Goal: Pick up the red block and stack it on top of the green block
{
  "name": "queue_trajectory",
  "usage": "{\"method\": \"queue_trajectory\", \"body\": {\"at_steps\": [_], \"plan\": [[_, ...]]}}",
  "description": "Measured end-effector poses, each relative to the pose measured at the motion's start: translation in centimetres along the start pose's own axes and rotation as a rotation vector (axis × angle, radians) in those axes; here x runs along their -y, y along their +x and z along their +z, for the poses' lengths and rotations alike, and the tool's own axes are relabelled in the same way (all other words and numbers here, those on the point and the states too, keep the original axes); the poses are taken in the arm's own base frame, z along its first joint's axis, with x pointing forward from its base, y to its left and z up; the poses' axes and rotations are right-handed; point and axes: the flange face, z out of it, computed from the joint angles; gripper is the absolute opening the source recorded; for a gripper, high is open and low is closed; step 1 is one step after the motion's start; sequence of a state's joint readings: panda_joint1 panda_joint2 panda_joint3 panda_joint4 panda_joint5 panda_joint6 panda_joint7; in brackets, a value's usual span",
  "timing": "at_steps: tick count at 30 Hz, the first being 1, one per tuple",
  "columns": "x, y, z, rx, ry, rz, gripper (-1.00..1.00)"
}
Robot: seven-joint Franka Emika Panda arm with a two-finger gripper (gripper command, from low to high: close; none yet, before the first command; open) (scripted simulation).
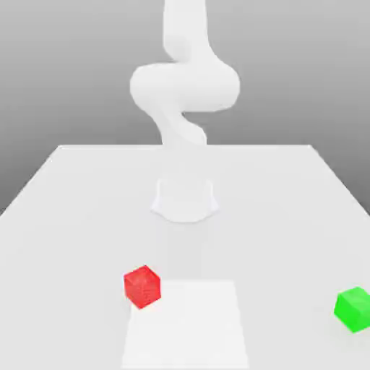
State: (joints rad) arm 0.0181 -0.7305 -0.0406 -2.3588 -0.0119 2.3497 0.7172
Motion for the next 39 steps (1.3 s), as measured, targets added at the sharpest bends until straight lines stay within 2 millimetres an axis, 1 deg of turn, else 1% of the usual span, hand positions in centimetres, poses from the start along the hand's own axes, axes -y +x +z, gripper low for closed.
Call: {"method": "queue_trajectory", "body": {"at_steps": [1, 3, 5, 9, 12, 14, 18, 19, 20, 24, 25, 32, 35, 39], "plan": [[0.0, 0.0, 0.0, 0.0, 0.0, 0.0, 0.0], [-2.0, -0.5, 5.1, 0.06, -0.046, -0.062, 0.0], [-4.2, -1.5, 9.8, 0.121, -0.087, -0.124, 0.0], [-9.2, -4.5, 18.1, 0.251, -0.162, -0.25, 0.0], [-13.7, -7.9, 23.3, 0.359, -0.211, -0.348, 0.0], [-17.0, -10.6, 26.4, 0.438, -0.24, -0.417, 0.0], [-24.4, -17.2, 31.3, 0.611, -0.289, -0.559, 0.0], [-25.7, -18.5, 32.5, 0.638, -0.294, -0.584, 0.0], [-26.7, -19.3, 33.3, 0.651, -0.298, -0.593, 0.0], [-28.8, -21.5, 36.1, 0.665, -0.302, -0.605, 0.0], [-29.3, -22.0, 36.6, 0.666, -0.303, -0.604, -1.0], [-29.3, -22.1, 36.7, 0.669, -0.303, -0.603, -1.0], [-28.3, -20.9, 35.2, 0.667, -0.302, -0.606, -1.0], [-26.9, -19.4, 32.6, 0.669, -0.301, -0.602, -1.0]]}}
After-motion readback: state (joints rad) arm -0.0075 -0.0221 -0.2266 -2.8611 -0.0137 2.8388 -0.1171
